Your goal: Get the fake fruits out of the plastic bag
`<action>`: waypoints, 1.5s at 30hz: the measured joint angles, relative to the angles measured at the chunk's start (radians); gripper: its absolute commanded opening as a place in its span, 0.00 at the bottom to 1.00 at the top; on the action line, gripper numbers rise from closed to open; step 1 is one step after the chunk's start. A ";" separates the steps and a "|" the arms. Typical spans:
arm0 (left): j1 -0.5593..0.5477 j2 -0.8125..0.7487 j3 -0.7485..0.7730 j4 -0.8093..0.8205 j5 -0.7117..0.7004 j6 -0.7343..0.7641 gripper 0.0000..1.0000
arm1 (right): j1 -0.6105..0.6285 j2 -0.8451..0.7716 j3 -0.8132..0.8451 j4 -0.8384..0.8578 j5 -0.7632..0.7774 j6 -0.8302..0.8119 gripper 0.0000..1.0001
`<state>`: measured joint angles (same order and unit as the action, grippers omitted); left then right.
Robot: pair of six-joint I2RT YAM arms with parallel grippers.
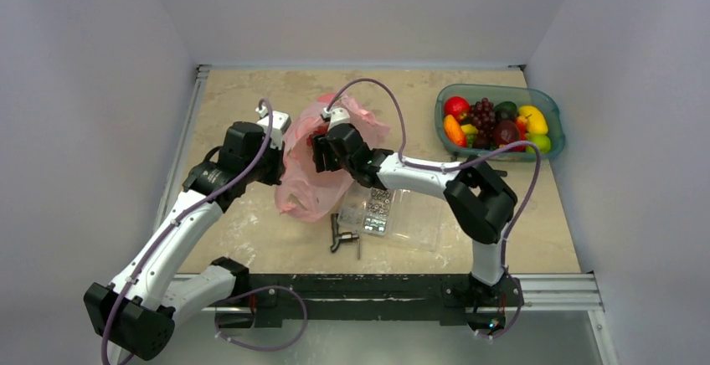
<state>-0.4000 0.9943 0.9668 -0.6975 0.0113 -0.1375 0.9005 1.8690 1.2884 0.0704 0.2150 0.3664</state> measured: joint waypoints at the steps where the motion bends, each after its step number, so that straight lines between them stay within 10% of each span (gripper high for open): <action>1: 0.000 0.000 0.000 0.000 0.000 0.000 0.00 | 0.000 0.020 0.000 0.012 0.018 0.034 0.64; 21: 0.000 0.000 0.000 0.005 0.055 0.000 0.00 | -0.007 0.407 0.331 0.158 0.299 0.362 0.96; 31: 0.000 0.000 0.000 0.012 0.054 0.000 0.00 | -0.018 0.508 0.424 0.082 0.356 0.371 0.74; 41: 0.000 0.000 0.000 0.012 0.036 0.000 0.00 | -0.020 0.460 0.347 0.148 0.258 0.296 0.01; 45: 0.000 -0.002 0.000 0.011 0.031 0.000 0.00 | -0.022 0.363 0.283 0.161 0.183 0.251 0.00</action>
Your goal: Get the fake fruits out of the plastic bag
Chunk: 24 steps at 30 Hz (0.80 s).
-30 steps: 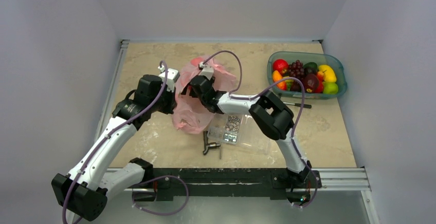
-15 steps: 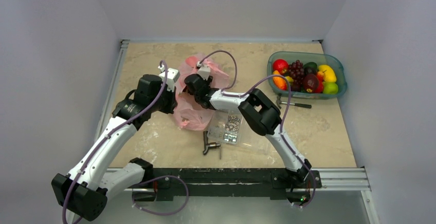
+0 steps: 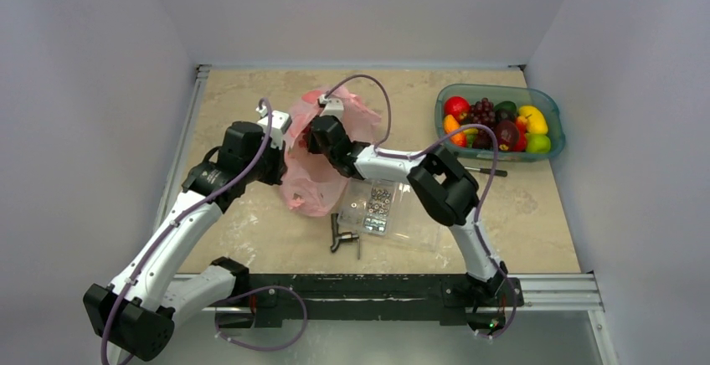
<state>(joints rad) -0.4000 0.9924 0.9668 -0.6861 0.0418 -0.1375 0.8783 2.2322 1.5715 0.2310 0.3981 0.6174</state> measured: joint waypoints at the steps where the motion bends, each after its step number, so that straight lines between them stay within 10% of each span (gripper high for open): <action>1: 0.000 -0.002 0.000 0.000 -0.002 0.000 0.00 | 0.000 -0.030 -0.020 0.010 -0.019 -0.011 0.00; 24: 0.000 -0.003 0.000 -0.020 -0.133 -0.011 0.00 | 0.014 -0.620 -0.292 -0.085 -0.357 -0.269 0.00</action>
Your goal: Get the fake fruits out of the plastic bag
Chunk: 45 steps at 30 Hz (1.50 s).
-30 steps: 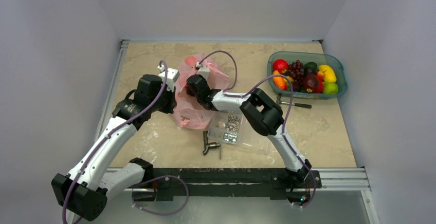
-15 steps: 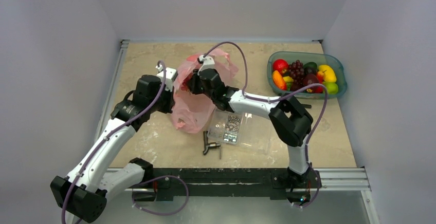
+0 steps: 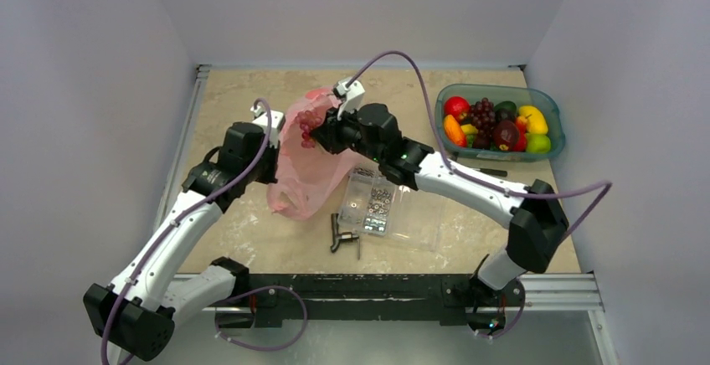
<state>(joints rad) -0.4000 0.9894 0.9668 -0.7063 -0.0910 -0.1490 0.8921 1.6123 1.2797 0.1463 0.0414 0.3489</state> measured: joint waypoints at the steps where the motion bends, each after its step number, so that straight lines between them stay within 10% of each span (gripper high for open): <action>1: 0.000 0.001 0.000 0.000 -0.011 -0.002 0.00 | 0.000 -0.026 -0.005 -0.005 -0.014 -0.008 0.00; 16: 0.158 0.267 0.253 -0.109 -0.244 -0.165 0.00 | -0.029 -0.276 0.030 -0.076 -0.108 -0.033 0.00; 23: 0.167 0.466 0.452 -0.148 -0.450 -0.207 0.00 | -0.316 -0.364 0.024 -0.096 -0.111 0.026 0.00; 35: 0.188 0.397 0.436 -0.161 -0.475 -0.195 0.76 | -0.618 -0.350 -0.036 -0.295 0.172 0.029 0.00; 45: 0.190 0.111 0.284 -0.087 -0.380 -0.177 0.99 | -0.798 -0.113 -0.015 -0.399 0.435 0.053 0.03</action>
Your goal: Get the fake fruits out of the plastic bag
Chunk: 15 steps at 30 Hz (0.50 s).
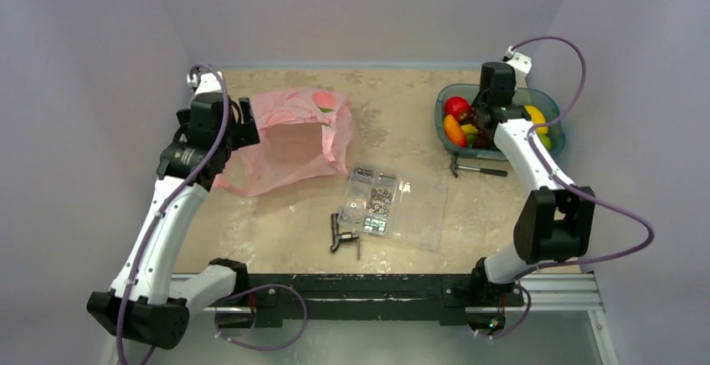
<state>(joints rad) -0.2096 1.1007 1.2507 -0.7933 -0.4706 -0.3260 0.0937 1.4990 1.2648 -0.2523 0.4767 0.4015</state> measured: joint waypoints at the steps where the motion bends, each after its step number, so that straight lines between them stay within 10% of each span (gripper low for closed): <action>1: -0.001 -0.033 -0.021 0.014 0.031 0.009 0.99 | -0.019 0.027 0.008 -0.011 0.013 -0.001 0.09; 9: -0.034 -0.113 -0.064 0.089 0.197 0.077 0.98 | -0.090 0.105 0.046 -0.048 0.117 -0.027 0.64; 15: -0.040 -0.135 -0.080 0.119 0.276 0.101 0.98 | -0.089 0.097 0.059 -0.056 0.125 -0.056 0.80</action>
<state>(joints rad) -0.2501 0.9653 1.1702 -0.6746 -0.1944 -0.2249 0.0044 1.5955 1.3239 -0.3084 0.6014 0.3454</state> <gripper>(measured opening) 0.982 0.753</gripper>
